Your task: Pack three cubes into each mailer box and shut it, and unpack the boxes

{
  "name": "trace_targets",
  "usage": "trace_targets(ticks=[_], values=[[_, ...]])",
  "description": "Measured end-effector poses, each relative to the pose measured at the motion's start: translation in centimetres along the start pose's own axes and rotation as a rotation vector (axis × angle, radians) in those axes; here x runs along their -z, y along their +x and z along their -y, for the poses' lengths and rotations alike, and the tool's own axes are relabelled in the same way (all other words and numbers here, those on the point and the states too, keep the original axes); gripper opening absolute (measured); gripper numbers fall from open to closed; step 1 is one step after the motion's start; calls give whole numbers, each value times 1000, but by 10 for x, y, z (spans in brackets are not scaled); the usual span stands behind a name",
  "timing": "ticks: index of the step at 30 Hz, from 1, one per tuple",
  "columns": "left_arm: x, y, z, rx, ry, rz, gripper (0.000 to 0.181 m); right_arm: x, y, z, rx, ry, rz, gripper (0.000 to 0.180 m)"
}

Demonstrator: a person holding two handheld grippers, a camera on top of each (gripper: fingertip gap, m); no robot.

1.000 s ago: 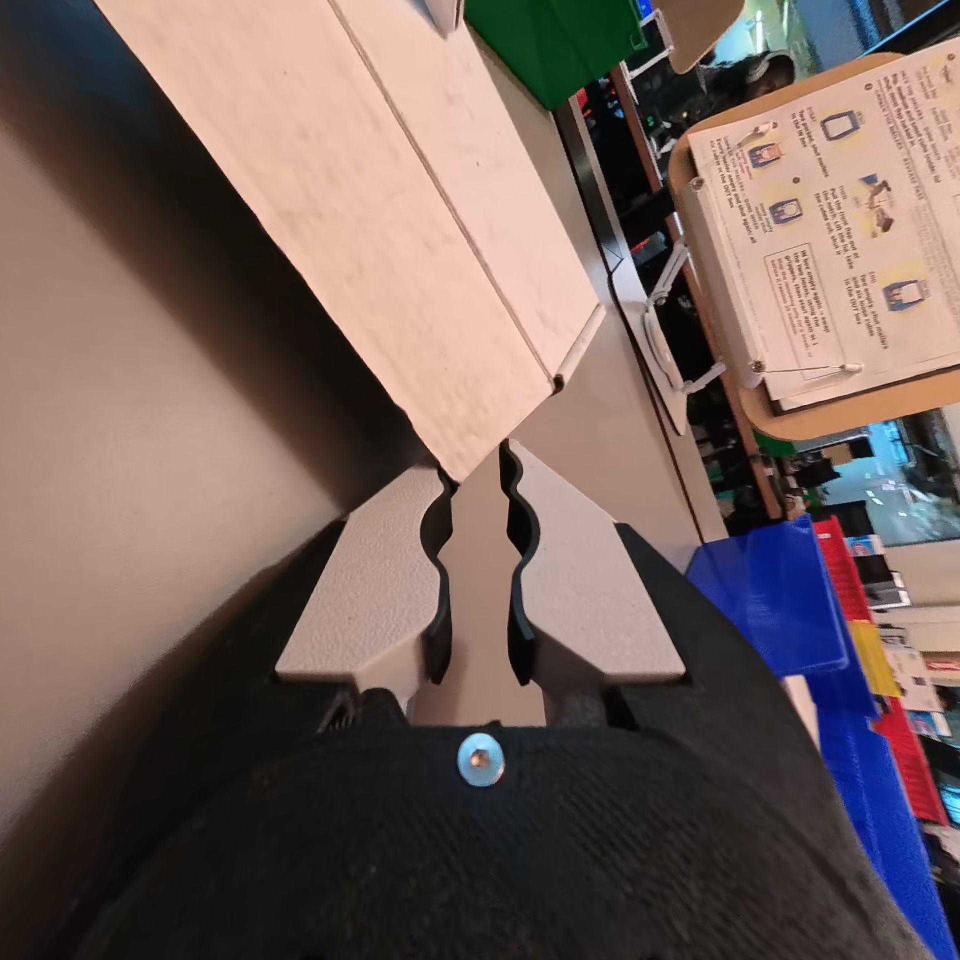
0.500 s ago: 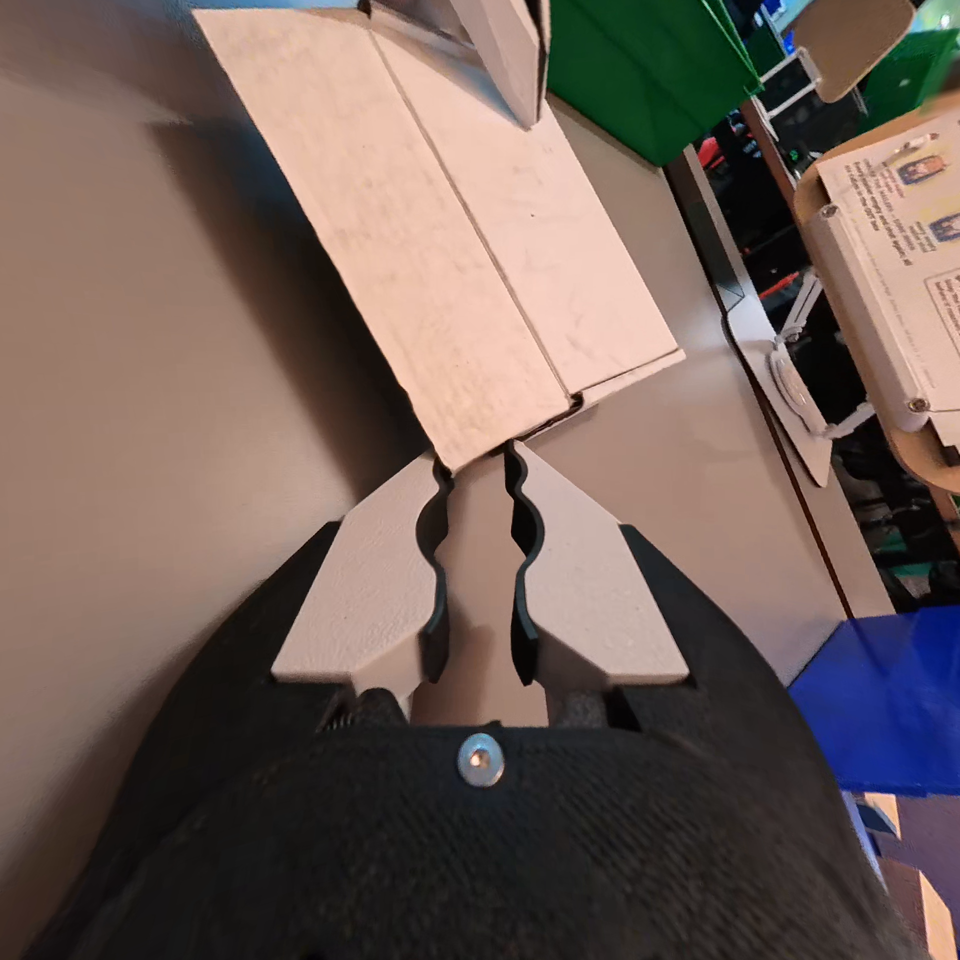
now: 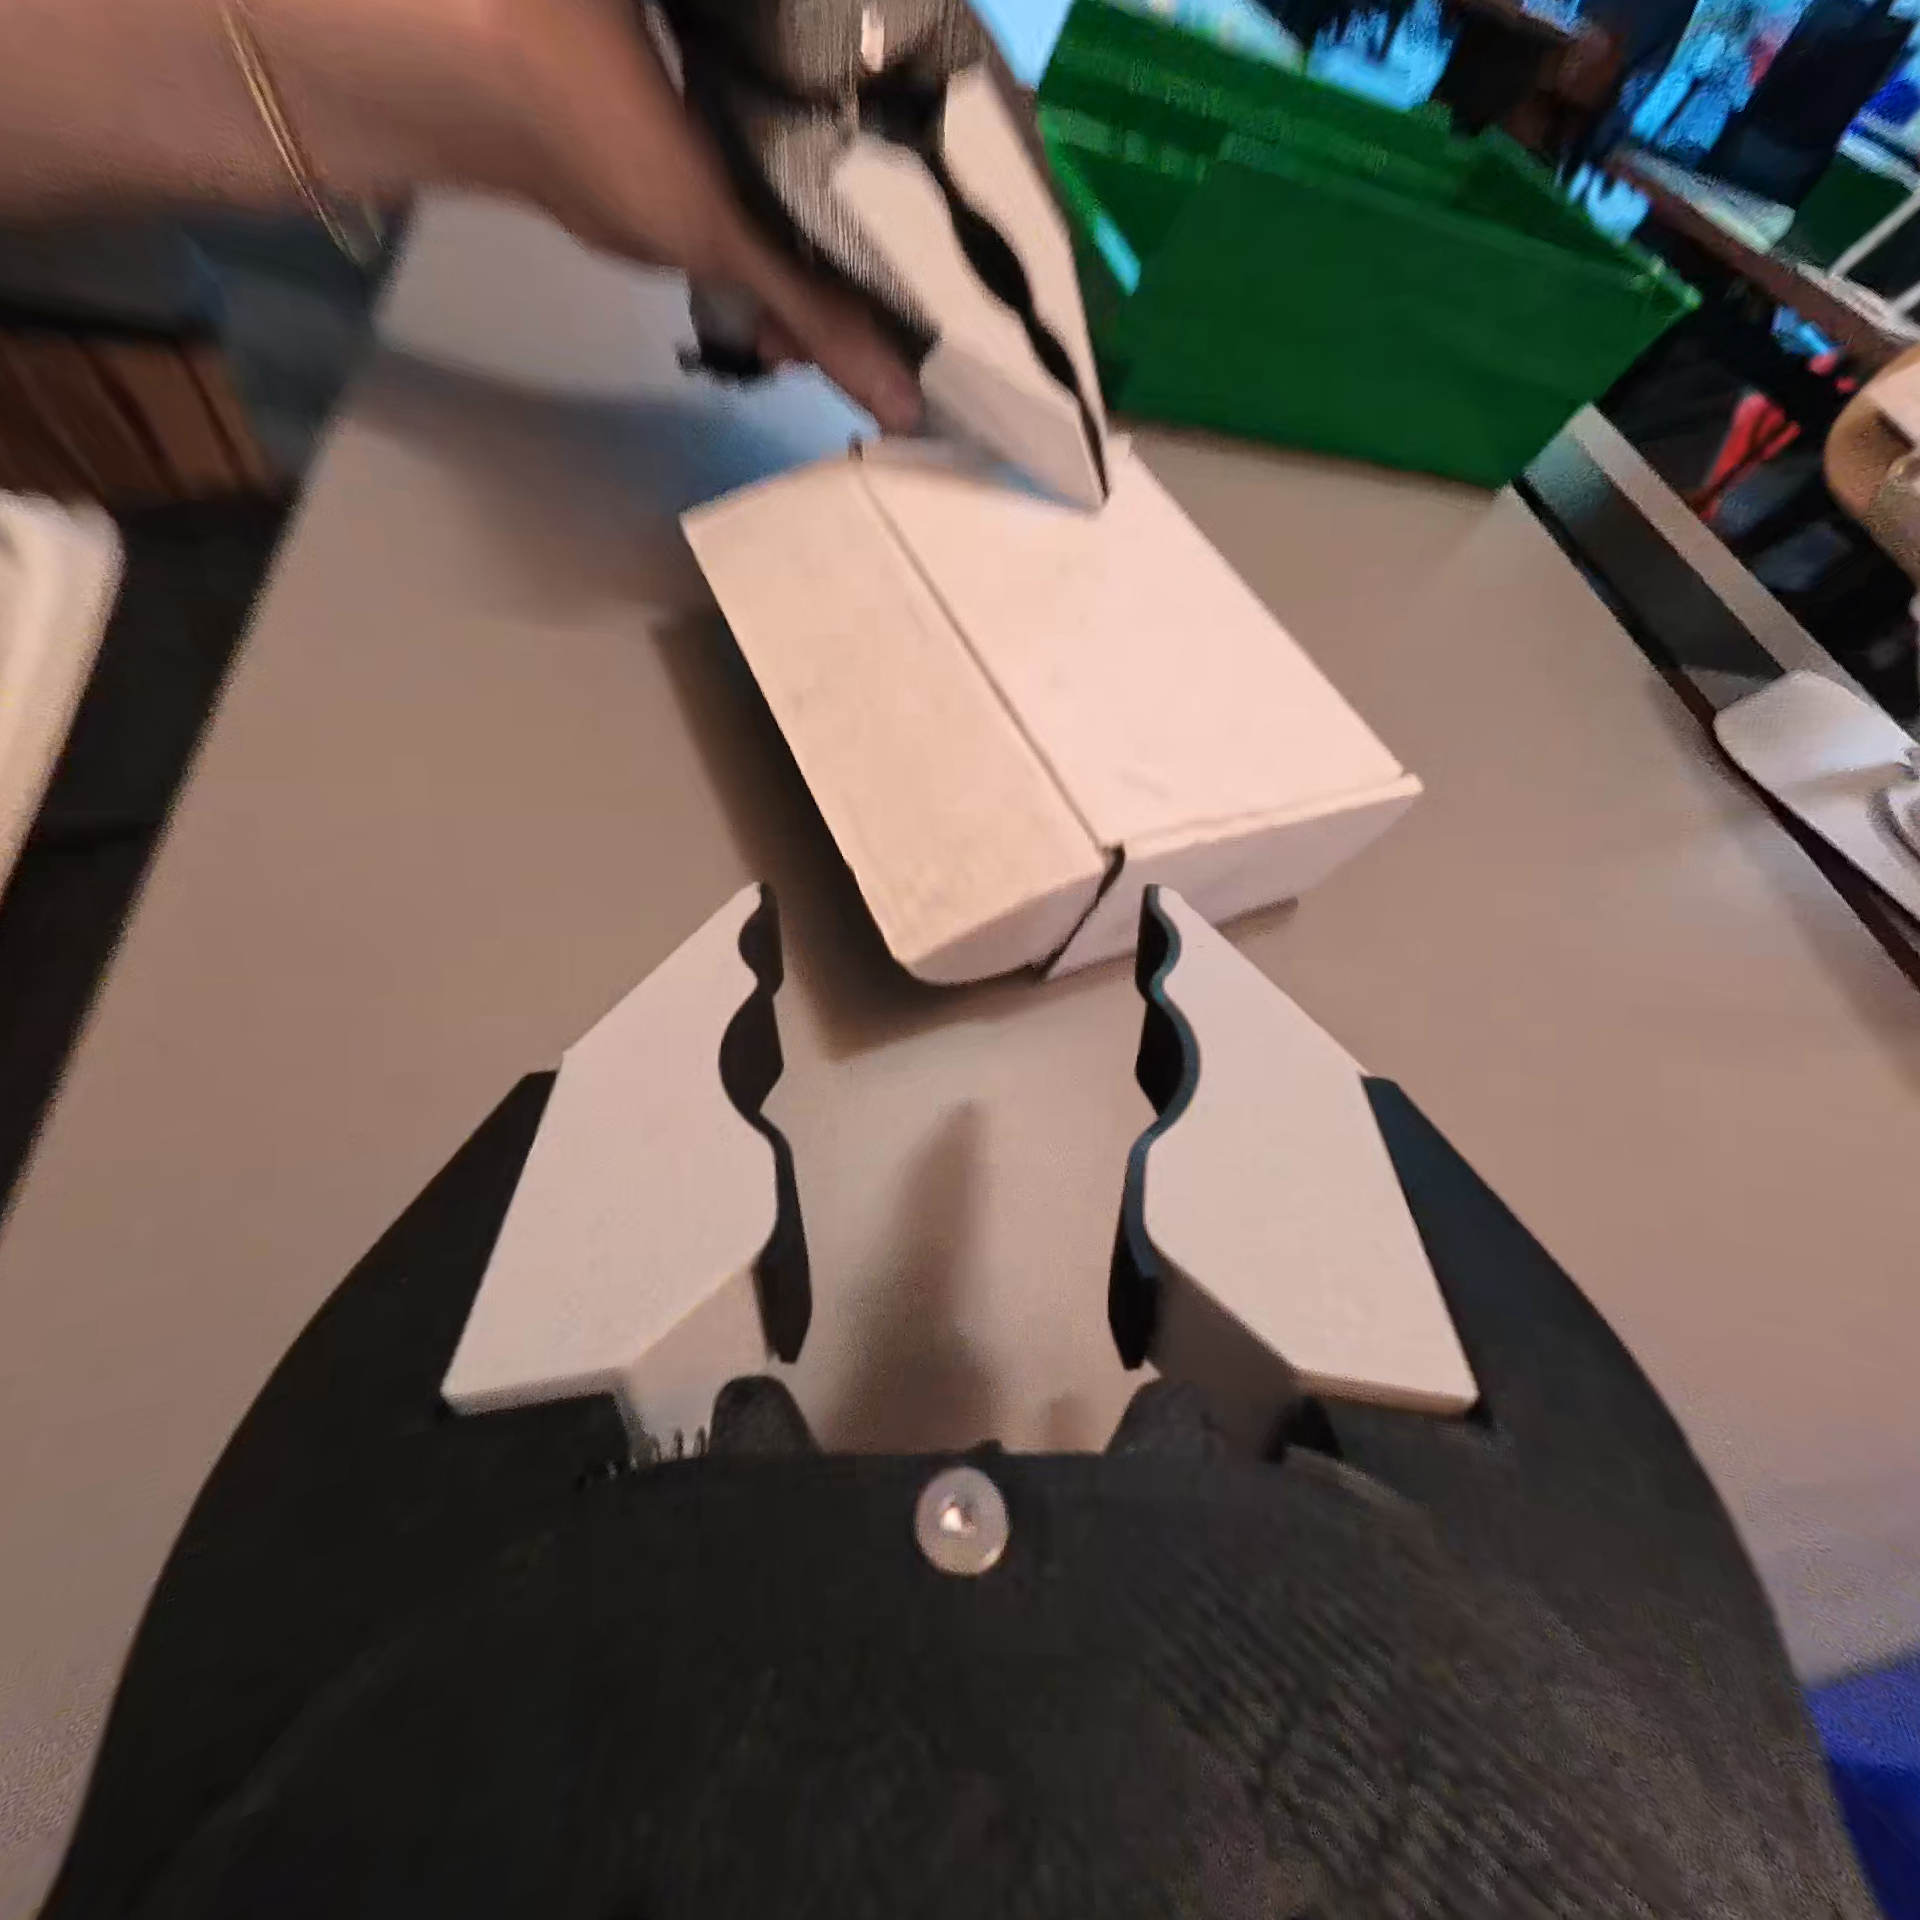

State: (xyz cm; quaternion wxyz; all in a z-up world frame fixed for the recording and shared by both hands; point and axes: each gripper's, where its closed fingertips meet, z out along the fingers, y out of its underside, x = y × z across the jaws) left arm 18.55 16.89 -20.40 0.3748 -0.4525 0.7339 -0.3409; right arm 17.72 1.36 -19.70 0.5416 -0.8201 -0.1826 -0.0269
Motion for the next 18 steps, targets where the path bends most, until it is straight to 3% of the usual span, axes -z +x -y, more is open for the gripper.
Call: trace_targets(ticks=[3,6,9,12,15,18], values=[[0,0,0,-2,10,-4,0,3,7,16,-19,88,-1,74],[0,0,0,0,16,-9,0,-4,43,31,8,91,-183,68],[0,0,0,-21,12,-9,0,-22,79,38,49,3,-326,37],[0,0,0,-15,16,-8,0,-52,95,27,131,-160,-333,0],[-1,0,0,24,27,-17,0,-74,89,9,207,-320,-268,0],[-1,0,1,41,44,-19,0,-79,95,6,272,-370,-339,0]])
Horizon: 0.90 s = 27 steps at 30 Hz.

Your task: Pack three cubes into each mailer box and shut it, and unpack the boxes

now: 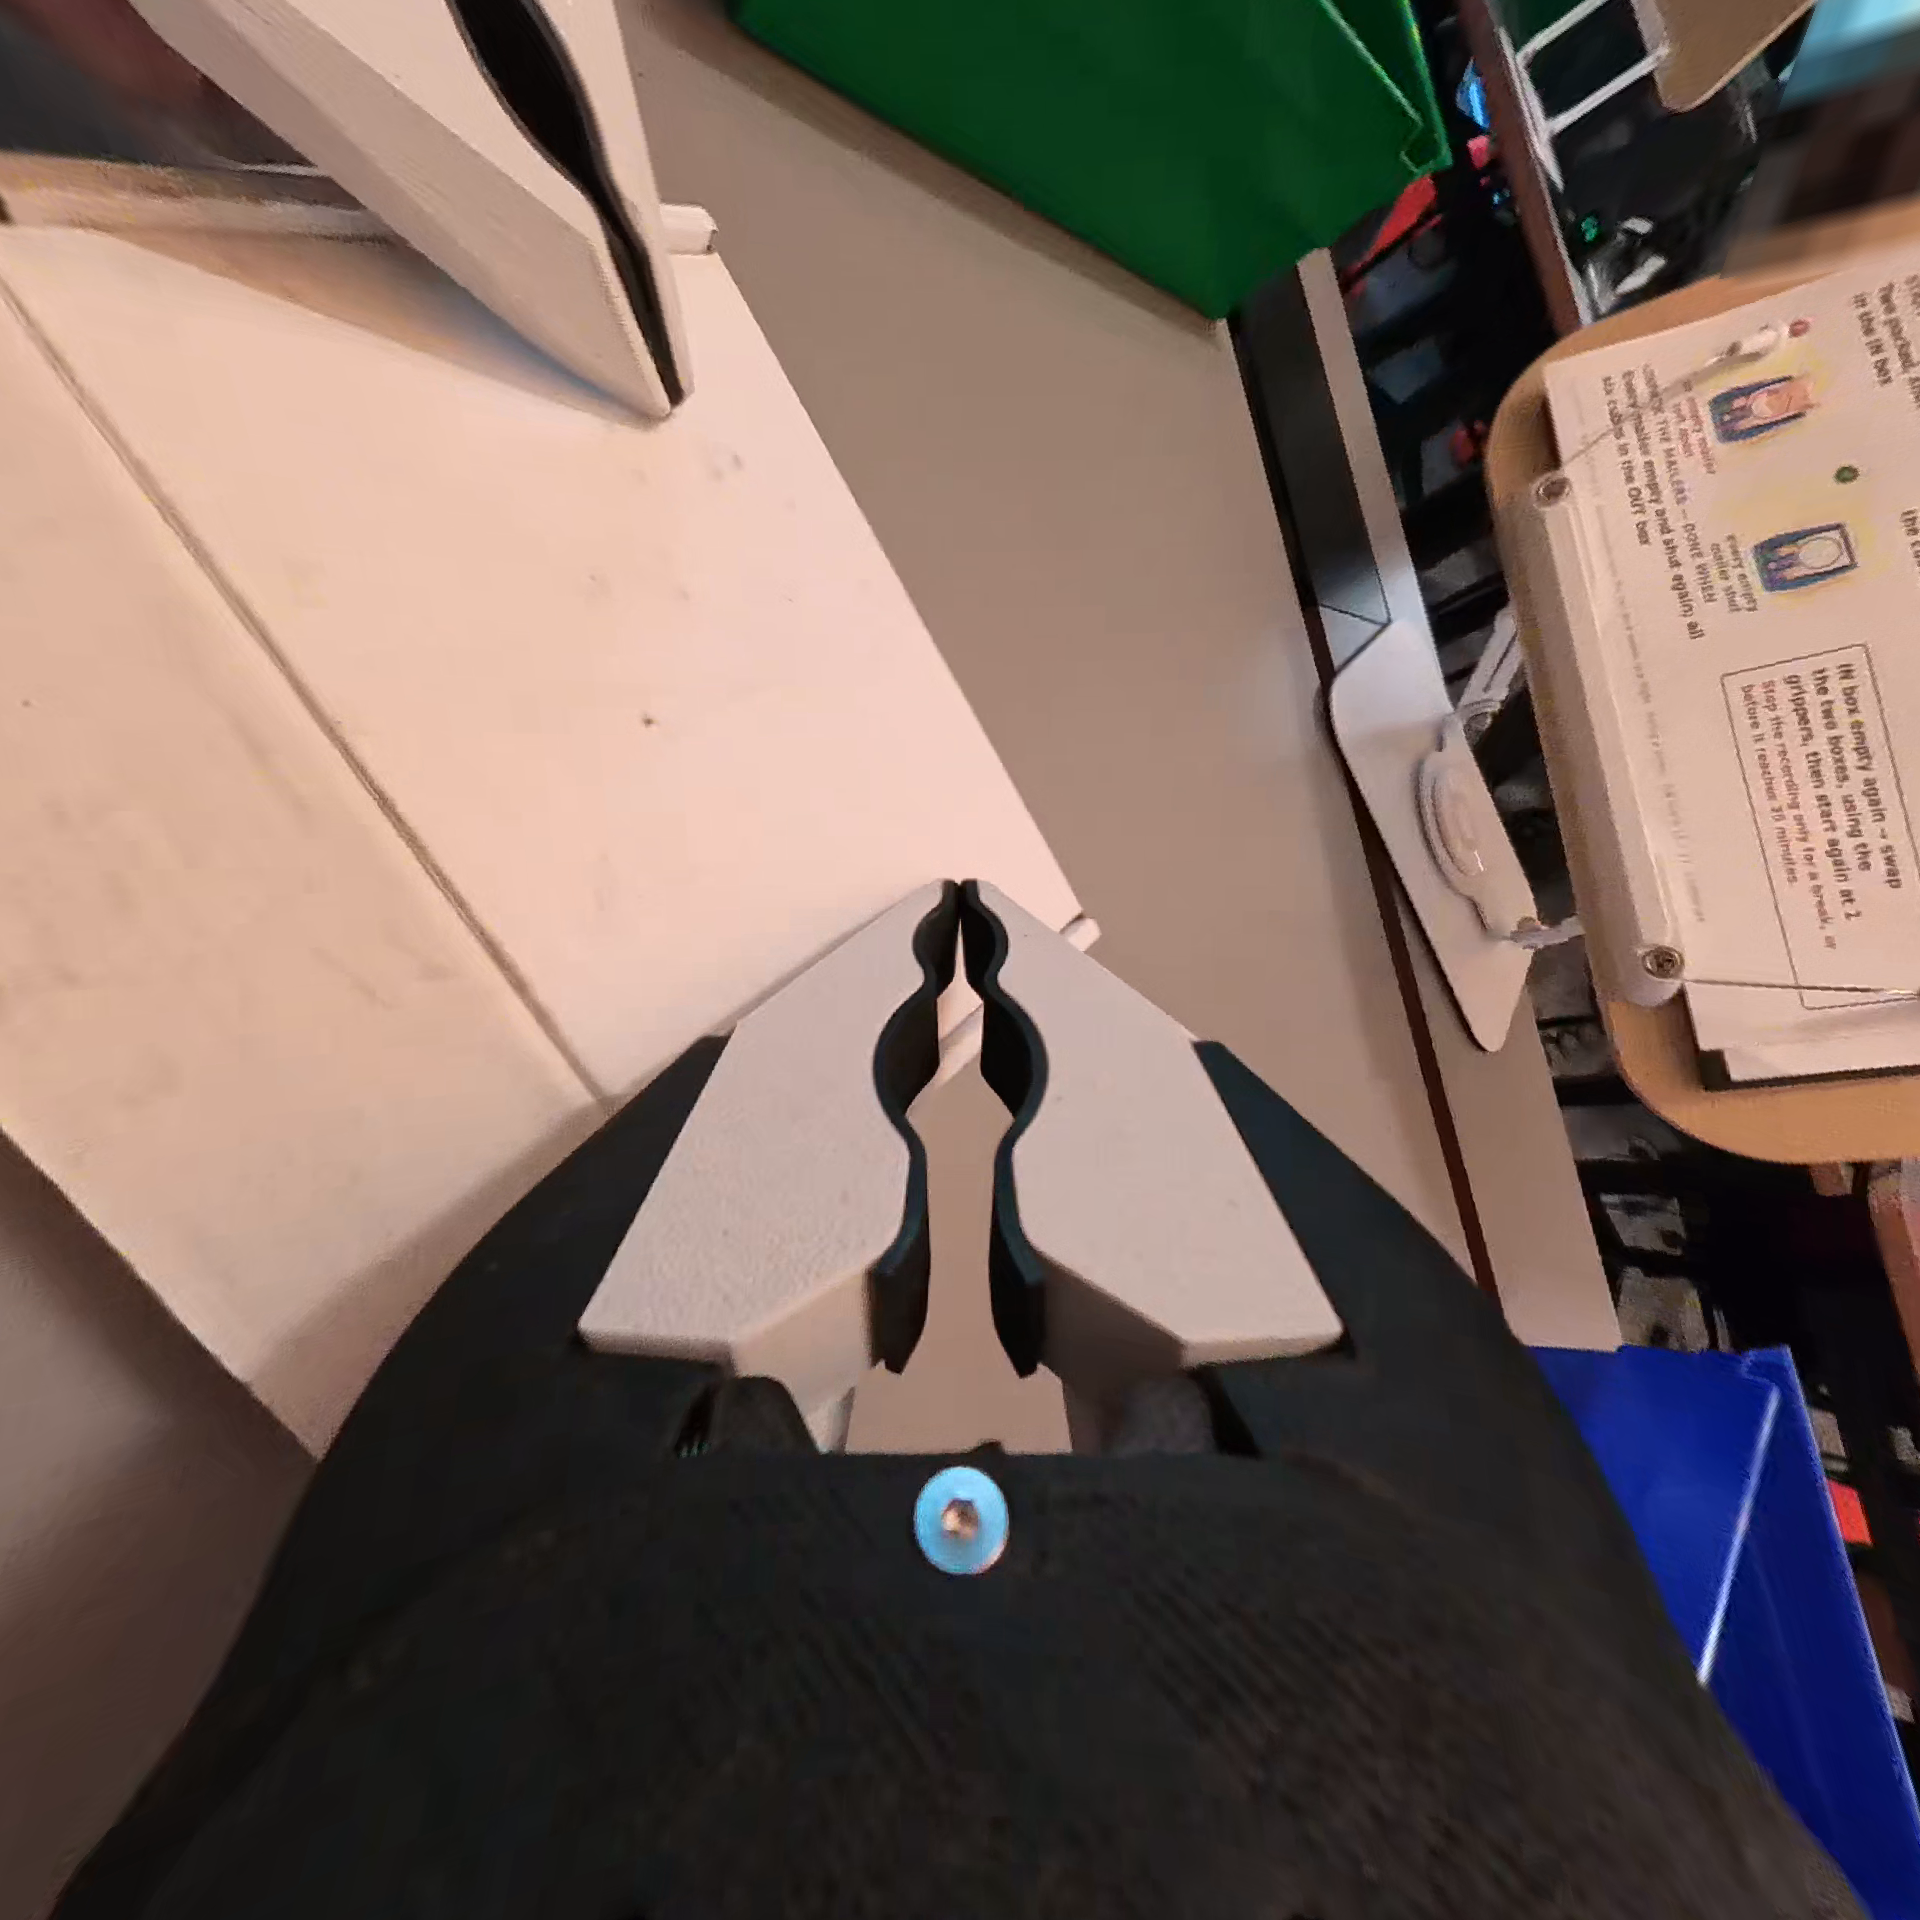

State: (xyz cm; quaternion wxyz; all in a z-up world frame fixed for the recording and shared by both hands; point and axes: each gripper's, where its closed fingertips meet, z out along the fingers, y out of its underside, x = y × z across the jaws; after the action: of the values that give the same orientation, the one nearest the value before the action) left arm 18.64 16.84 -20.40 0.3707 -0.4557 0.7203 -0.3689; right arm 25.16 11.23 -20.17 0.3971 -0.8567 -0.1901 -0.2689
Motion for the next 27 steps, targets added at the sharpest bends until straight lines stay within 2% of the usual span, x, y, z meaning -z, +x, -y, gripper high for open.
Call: trace_targets(ticks=[4,6,8,10,13,16,21,27], values=[[1,0,1,25,17,35,0,0,0,0,3,-33,-35,0],[6,0,3,111,39,37,0,-1,0,0,48,-55,-58,0],[23,3,15,232,136,8,6,-1,0,0,55,-76,-65,0],[45,17,20,260,201,-61,15,-1,0,0,63,-83,-71,0],[68,47,-7,107,126,-95,35,-1,0,0,69,-84,-81,0],[79,73,-40,-111,7,-43,41,-1,0,0,80,-88,-79,0],[70,80,-61,-254,-166,143,39,-1,0,0,58,-83,-68,0],[55,82,-54,-276,-198,241,31,0,0,0,13,-64,-58,0]])
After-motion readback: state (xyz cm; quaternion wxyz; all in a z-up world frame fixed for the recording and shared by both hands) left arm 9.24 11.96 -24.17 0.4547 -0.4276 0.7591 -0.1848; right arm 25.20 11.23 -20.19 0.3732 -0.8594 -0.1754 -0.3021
